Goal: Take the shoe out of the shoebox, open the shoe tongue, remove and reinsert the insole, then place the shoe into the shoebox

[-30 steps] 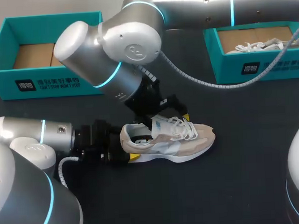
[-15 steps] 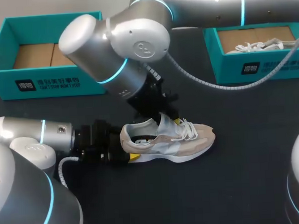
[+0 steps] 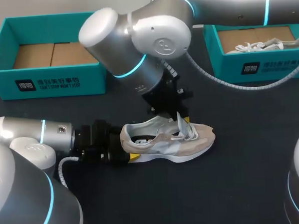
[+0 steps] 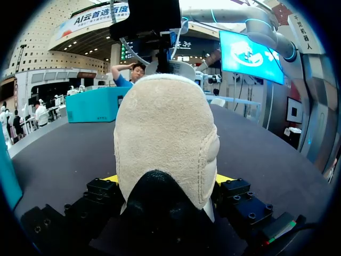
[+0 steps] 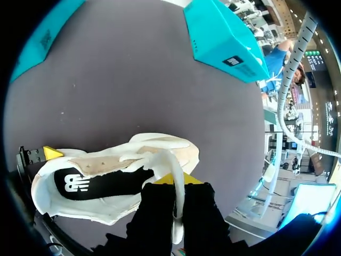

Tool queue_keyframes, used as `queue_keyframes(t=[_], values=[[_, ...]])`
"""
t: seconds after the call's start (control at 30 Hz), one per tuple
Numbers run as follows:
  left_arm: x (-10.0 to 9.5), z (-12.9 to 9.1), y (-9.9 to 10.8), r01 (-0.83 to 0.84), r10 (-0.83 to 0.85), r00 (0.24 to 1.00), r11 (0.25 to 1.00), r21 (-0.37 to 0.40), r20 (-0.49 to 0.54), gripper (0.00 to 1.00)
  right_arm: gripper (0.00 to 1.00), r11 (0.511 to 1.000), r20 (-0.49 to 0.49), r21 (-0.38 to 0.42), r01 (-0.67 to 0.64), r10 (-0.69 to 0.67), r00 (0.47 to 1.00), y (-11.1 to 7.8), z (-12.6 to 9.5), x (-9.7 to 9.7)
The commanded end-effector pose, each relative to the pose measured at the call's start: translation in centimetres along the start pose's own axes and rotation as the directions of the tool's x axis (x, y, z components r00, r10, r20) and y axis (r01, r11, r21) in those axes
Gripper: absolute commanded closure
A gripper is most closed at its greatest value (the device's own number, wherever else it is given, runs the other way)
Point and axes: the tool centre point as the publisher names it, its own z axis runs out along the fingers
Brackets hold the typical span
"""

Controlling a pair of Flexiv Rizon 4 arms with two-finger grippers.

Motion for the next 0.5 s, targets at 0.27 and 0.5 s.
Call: queue_keyframes(t=[0.27,0.5], values=[[0.0,-0.1,0.4,0.0,0.0,1.0,1.0,-0.003,-0.002,1.0,0.73,0.979,-0.035,0.023,-0.202,0.203,0.979,0.2,2.7,-2.2],[0.0,-0.1,0.4,0.0,0.0,1.0,1.0,-0.003,-0.002,1.0,0.55,0.976,-0.009,0.035,-0.216,0.216,0.976,0.1,3.8,-3.4]])
